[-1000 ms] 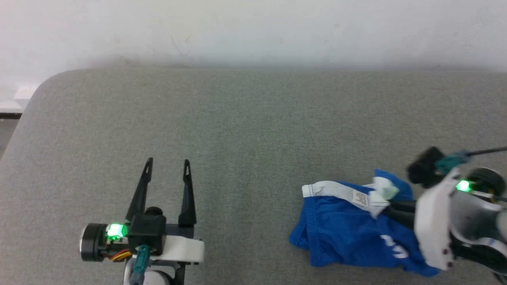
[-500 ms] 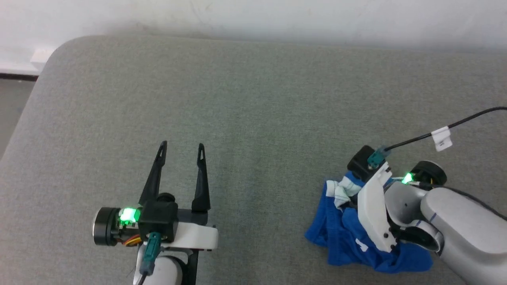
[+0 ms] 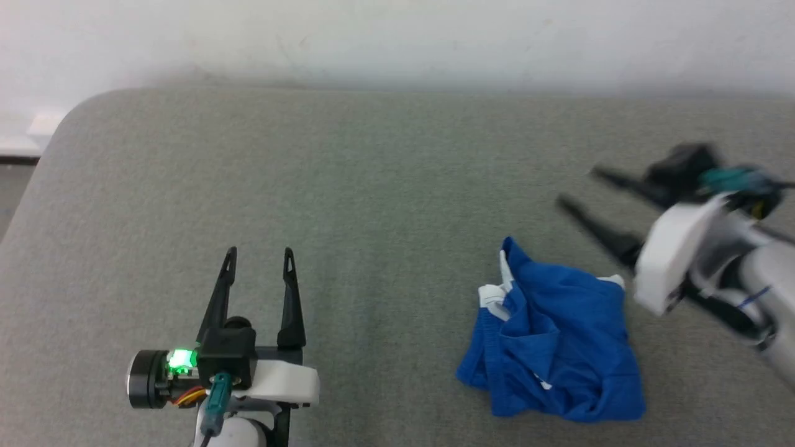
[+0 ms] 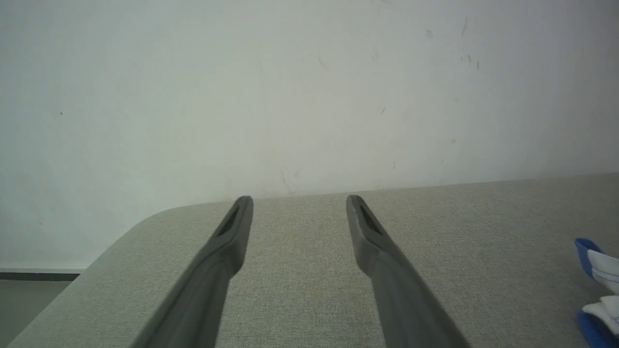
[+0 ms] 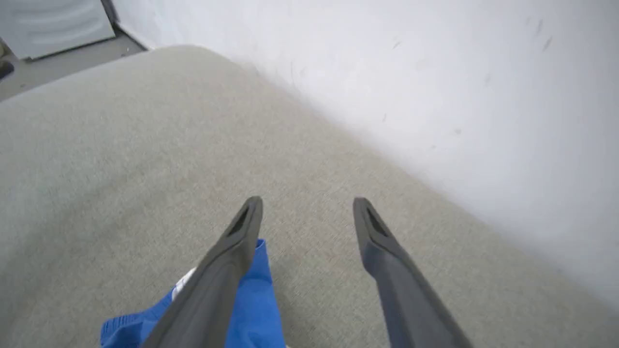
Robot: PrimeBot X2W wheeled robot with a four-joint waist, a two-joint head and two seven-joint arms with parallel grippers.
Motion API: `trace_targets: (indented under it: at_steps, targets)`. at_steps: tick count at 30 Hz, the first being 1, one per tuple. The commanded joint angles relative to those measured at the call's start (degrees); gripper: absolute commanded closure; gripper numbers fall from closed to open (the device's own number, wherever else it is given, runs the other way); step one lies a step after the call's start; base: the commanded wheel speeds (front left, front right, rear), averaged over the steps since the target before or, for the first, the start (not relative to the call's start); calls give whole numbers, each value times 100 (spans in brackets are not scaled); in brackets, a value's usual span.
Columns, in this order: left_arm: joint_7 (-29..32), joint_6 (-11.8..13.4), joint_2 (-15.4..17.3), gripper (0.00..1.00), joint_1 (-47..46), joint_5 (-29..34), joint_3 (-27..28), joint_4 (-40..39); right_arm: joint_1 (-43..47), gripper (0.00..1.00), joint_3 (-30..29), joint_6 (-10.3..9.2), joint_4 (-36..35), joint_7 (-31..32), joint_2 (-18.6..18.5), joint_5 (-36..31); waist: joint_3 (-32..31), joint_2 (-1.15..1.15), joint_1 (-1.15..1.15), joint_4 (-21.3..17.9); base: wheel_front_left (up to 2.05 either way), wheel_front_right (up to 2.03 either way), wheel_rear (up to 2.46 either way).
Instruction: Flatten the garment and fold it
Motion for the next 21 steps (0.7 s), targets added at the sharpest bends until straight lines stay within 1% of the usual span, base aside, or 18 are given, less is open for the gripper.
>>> trace_targets:
  at_steps: [1, 3, 6, 9, 13, 17, 19, 21]
  targets:
    - [-27, -49, 21, 0, 62, -21, 66, 13, 123, 0, -471, -6, -25, -417, -56, -237, -308, 0, 0, -345, 0, 0, 0]
    - [-27, -62, 27, 0, 81, -29, 128, 2, 319, 0, -1146, -6, 40, -938, 26, -576, -358, 0, 0, -436, 0, 0, 0]
    - [-27, -85, 34, 0, 99, -26, 202, -11, 780, 0, -2201, -6, 146, -1566, 385, -1191, -415, 0, 0, -539, 0, 0, 0]
    - [-27, -115, 39, 0, 113, -24, 264, -28, 1352, 0, -3189, -6, 119, -2013, 900, -1901, -455, 0, 0, -614, 0, 0, 0]
    - [-27, -159, 31, 0, 138, -25, 329, -99, 2143, 0, -4277, -6, -210, -2341, 1713, -2694, -495, 0, 0, -659, 0, 0, 0]
    - [-27, -201, 21, 0, 208, -13, 373, -165, 2958, 0, -4915, -6, -684, -2471, 2491, -3189, -549, 0, 0, -661, 0, 0, 0]
    - [-27, -234, 23, 0, 248, -1, 378, -180, 3318, 0, -5091, -6, -856, -2498, 2767, -3368, -580, 0, 0, -641, 0, 0, 0]
    - [-27, -261, 28, 0, 292, 5, 390, -195, 3657, 0, -5136, -6, -976, -2510, 2982, -3532, -604, 0, 0, -624, 0, 0, 0]
